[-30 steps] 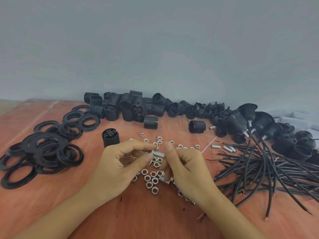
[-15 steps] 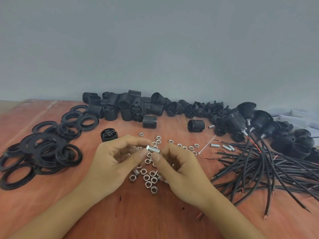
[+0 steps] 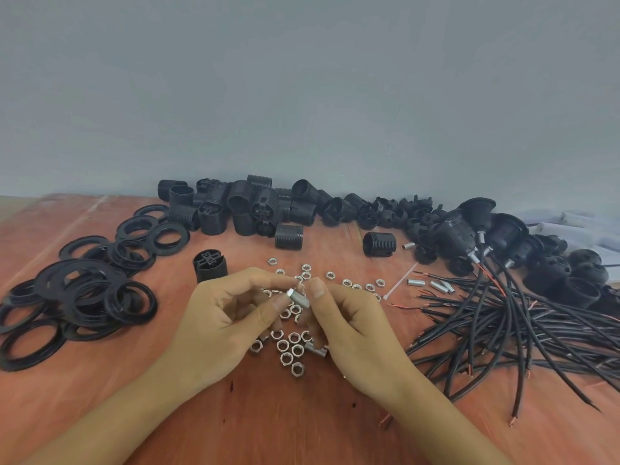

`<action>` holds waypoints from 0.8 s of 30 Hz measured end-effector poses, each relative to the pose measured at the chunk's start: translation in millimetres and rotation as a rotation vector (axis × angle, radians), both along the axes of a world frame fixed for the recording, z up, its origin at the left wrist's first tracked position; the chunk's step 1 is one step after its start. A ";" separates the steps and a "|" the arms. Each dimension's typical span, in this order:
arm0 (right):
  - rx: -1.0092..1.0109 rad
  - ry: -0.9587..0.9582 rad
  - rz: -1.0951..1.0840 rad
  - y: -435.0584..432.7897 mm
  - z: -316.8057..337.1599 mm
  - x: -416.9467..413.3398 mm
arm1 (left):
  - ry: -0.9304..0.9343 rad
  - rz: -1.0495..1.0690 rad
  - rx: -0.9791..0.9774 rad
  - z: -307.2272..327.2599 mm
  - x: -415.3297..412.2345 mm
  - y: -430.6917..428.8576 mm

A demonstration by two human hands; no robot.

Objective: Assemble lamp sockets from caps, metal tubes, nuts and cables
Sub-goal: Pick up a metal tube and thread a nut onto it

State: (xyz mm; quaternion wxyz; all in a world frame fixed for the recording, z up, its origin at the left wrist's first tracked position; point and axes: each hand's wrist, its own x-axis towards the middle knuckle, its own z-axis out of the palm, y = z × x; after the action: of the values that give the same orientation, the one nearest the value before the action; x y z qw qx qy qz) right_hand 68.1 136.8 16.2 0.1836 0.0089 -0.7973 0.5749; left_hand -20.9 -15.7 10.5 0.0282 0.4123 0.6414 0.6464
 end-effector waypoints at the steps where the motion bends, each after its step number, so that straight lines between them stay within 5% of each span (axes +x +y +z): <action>1: 0.003 0.007 0.025 0.3 0.8 0.6 | 0.003 0.013 0.008 0.9 -1.1 -0.4; 24: 0.066 0.065 -0.022 0.5 -0.4 0.9 | 0.006 0.028 0.023 2.0 0.9 0.1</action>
State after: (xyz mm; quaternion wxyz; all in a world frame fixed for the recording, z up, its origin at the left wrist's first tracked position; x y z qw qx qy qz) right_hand 69.0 137.4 15.7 0.2157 0.0249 -0.8094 0.5457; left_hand -20.0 -15.6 12.5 0.0125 0.4057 0.6395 0.6530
